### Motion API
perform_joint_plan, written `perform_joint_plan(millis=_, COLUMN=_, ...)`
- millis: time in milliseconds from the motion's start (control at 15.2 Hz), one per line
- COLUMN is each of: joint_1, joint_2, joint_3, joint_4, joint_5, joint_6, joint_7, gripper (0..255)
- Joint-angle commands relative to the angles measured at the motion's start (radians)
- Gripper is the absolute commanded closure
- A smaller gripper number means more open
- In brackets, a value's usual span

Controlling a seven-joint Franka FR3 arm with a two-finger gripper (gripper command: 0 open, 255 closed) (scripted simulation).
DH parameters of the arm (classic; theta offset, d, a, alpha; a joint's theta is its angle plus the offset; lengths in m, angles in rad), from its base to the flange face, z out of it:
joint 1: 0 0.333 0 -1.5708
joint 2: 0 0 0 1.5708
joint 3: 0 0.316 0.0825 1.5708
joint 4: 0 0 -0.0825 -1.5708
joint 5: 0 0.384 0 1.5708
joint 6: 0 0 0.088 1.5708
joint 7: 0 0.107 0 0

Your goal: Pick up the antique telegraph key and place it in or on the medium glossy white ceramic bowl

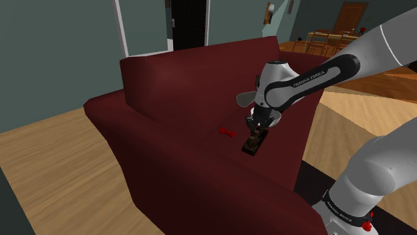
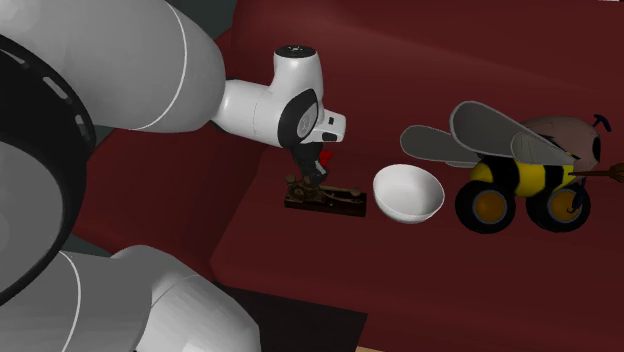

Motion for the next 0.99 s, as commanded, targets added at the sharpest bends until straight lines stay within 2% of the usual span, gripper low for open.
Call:
perform_joint_plan(millis=0, joint_1=0.0, joint_2=0.0, joint_3=0.0, joint_4=0.0, joint_5=0.0, joint_6=0.0, joint_7=0.0, gripper=255)
perform_joint_plan(millis=924, joint_1=0.005, joint_2=-0.108, joint_3=-0.01, joint_4=0.1, joint_5=0.01, joint_6=-0.208, joint_7=-0.015, gripper=255)
